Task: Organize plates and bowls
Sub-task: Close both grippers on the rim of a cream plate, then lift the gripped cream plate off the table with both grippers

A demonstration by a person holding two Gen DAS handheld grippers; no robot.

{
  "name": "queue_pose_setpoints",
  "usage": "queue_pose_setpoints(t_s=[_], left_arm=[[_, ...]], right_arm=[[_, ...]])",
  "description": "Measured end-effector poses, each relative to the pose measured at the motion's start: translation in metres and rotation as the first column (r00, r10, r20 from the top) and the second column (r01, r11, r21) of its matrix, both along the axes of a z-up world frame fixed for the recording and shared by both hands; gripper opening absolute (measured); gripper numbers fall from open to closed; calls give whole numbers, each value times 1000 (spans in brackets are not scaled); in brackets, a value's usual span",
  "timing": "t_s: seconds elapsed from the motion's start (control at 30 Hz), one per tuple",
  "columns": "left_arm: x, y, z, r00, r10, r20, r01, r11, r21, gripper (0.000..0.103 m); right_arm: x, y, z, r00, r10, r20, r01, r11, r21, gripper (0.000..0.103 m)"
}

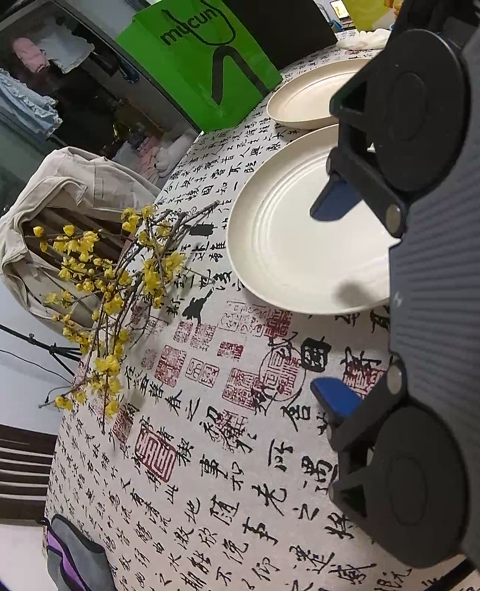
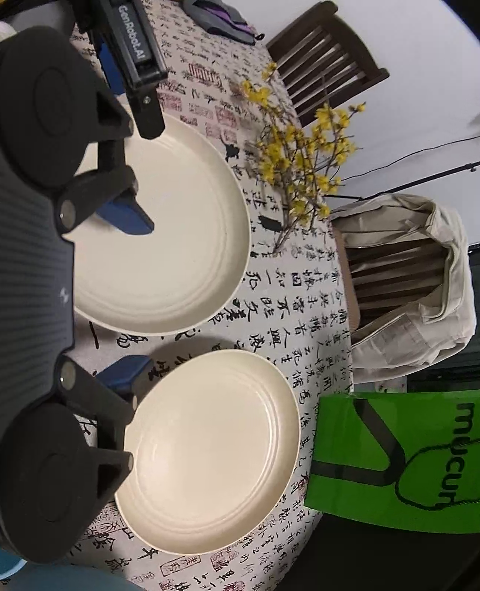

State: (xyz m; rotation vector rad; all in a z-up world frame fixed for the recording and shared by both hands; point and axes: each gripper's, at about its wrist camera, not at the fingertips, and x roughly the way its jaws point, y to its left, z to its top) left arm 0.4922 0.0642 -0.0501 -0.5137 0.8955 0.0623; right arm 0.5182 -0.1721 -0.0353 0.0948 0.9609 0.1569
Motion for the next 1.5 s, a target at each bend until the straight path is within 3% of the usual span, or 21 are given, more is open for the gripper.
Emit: queue_pose_setpoints(t_s=[0.33,0.4,0.67,0.8,1.17,1.5], left_arm=[[4,7,-6,1000,-2,-9,2,1000,-16,61],[5,7,-7,1000,-8,-8,8,1000,-24,50],[6,6,-10,1000,-7,-15,7,1000,1,27],[8,5,-11,1000,-17,-8,17,1000,17,23],[8,0,-10,1000,-14,4,13,996,84,22],[6,3,-7,1000,4,12,-5,996,91,22]], right_arm=[[15,2,-8,999,-7,-40,5,1000,-28,43],[18,3,-11,999,-14,-49,12,999,-32,37],[26,-1,-19,997,-15,-78,12,999,-36,23],[29,-2,-22,995,-5,-96,1,999,-36,16],[23,13,-18,994,92,-64,-98,991,-94,15],[13,21,-12,992,128,-18,-129,983,-128,15]])
